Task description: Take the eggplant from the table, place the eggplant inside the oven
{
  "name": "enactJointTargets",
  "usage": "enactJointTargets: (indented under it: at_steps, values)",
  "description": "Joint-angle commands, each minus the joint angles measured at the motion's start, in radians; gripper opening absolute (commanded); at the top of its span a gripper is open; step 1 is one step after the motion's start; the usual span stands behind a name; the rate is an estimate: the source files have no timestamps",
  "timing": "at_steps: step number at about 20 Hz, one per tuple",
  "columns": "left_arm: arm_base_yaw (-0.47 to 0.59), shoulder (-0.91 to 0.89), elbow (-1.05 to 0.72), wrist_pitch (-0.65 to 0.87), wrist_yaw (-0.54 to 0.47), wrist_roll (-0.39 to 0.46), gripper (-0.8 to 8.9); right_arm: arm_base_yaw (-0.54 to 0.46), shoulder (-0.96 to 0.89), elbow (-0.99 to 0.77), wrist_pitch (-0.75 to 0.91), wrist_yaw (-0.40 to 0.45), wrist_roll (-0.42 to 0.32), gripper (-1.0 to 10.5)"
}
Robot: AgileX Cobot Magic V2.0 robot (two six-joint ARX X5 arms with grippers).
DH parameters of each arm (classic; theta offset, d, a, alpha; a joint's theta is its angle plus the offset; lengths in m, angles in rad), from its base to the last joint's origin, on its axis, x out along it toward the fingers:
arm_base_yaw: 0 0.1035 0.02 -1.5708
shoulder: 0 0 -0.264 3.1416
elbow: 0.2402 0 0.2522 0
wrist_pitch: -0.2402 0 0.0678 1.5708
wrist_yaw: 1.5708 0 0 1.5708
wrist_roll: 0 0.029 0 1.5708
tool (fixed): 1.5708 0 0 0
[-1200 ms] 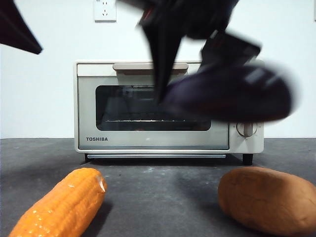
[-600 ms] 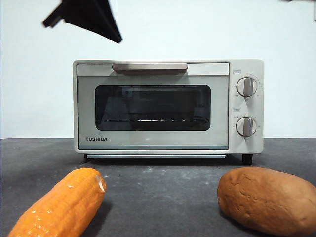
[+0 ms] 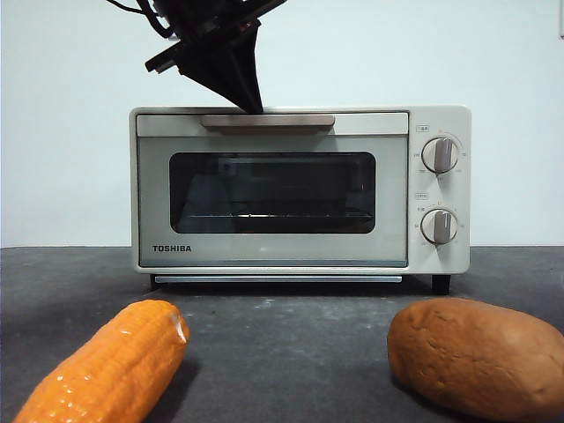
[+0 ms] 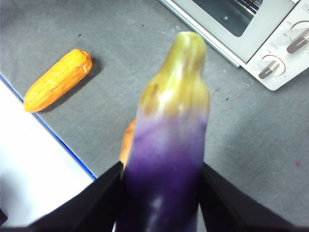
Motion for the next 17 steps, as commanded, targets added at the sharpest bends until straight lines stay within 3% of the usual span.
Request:
enactJointTargets:
  at_steps: [1,9,17]
  values:
    - [-0.031,0.038,0.014,-0.112,-0.007,0.025,0.06,0.011,0.008,0.015,0.008,0.005,-0.008,1.7]
    - [-0.161,0.015,0.038,-0.323,-0.005,0.045,0.06,0.012,0.010,0.015,0.026,0.007,-0.015,1.7]
    - [-0.262,-0.025,0.035,-0.329,-0.021,0.030,0.06,0.012,0.010,0.015,0.017,-0.011,-0.048,1.7]
